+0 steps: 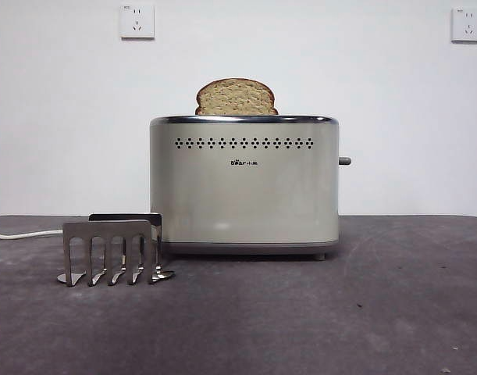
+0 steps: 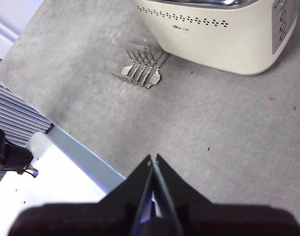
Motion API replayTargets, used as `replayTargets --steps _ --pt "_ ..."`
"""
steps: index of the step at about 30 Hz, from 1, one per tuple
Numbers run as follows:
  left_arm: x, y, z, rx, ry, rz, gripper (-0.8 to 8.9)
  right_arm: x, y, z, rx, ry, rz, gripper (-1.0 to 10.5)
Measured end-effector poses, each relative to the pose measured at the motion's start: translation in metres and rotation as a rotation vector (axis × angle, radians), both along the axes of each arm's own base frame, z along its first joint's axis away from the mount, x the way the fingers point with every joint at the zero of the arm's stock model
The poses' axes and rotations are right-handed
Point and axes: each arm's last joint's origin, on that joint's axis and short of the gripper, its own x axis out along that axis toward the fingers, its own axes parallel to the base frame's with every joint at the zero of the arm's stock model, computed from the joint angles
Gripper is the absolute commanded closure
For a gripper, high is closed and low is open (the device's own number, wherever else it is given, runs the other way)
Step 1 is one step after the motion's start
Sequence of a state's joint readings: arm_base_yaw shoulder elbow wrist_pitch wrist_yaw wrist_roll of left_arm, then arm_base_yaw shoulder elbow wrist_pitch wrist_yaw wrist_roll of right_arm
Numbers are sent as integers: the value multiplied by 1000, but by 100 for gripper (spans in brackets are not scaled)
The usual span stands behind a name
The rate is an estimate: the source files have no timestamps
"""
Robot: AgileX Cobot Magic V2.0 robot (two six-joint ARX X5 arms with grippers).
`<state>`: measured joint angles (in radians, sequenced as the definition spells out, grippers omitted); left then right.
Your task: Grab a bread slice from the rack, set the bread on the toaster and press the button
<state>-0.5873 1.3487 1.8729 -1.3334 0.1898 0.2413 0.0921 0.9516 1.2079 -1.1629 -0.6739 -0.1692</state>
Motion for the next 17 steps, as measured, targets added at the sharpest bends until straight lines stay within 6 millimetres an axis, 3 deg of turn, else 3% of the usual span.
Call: replayTargets --steps 12,17 --pt "3 -1 3 -18 -40 6 816 0 0 0 0 0 0 946" --pt "3 15 17 -75 -172 78 816 0 0 0 0 -1 0 946"
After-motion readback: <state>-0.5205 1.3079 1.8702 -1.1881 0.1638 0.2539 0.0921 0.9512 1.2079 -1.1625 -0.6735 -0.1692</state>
